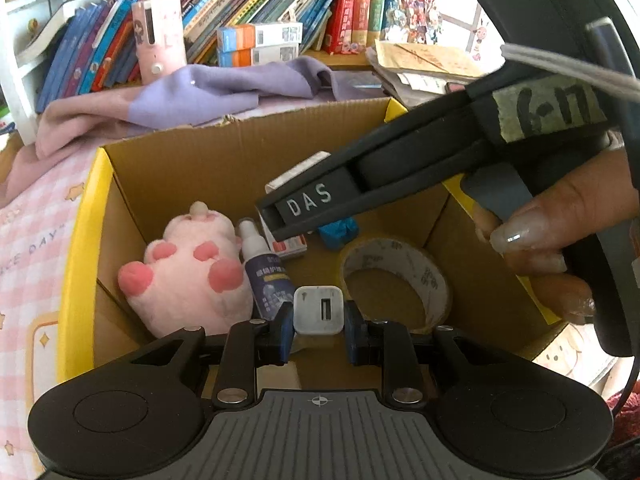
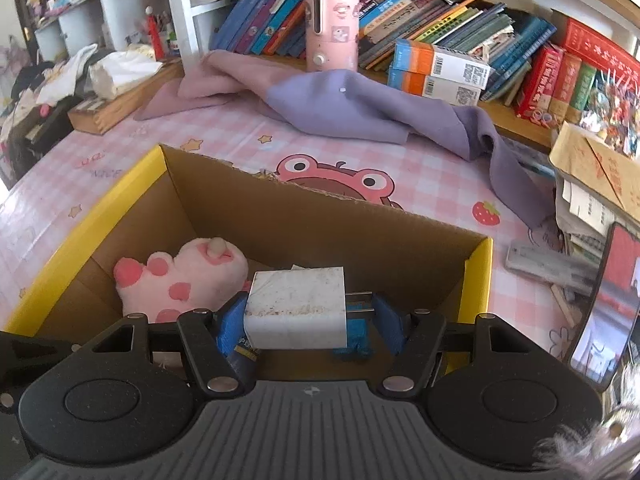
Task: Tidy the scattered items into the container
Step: 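Lower into the box and open the left gripper while the right gripper releases the charger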
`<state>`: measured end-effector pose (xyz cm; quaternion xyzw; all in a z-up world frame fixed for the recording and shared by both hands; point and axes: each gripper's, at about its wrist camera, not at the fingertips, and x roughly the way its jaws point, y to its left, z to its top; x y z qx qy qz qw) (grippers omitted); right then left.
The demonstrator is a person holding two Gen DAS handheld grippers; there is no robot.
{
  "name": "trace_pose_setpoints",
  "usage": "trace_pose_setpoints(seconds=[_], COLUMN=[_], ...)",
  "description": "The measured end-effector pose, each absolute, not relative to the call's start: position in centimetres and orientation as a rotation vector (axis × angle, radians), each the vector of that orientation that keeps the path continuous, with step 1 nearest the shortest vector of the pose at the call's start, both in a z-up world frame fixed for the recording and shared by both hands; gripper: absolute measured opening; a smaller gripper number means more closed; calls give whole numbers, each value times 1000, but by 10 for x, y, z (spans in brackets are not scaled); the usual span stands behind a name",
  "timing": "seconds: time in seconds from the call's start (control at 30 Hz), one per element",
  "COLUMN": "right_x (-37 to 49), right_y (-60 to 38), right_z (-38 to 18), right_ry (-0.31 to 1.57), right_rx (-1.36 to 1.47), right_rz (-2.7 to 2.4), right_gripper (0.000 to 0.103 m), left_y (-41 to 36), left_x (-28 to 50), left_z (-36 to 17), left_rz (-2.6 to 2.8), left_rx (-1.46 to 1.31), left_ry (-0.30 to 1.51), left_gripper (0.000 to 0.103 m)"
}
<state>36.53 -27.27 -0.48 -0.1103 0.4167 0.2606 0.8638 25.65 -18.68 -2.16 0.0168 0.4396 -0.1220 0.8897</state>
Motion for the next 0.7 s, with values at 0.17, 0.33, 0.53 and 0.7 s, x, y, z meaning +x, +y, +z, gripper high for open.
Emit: trace_pose_setpoints(seconds=[0.17,0.33,0.53,0.7], right_x=[368,368,353,326], right_y=[-269,-267,-278,-294], right_z=[-7,-8,12,35], right_ry=[868,851,776,700], right_rx=[-265,-284,-224,-156], right_rz=[549,532,537,506], right_gripper=[64,65,69,69], left_y=[-185,-186,-179,-170], left_x=[255,252,232,209], left_z=[-22,-19,4,22], left_rz=[-246,-246,-219,-178], left_rx=[18,20,29,41], left_ry=[904,893,789,705], left_gripper=[27,34,51,59])
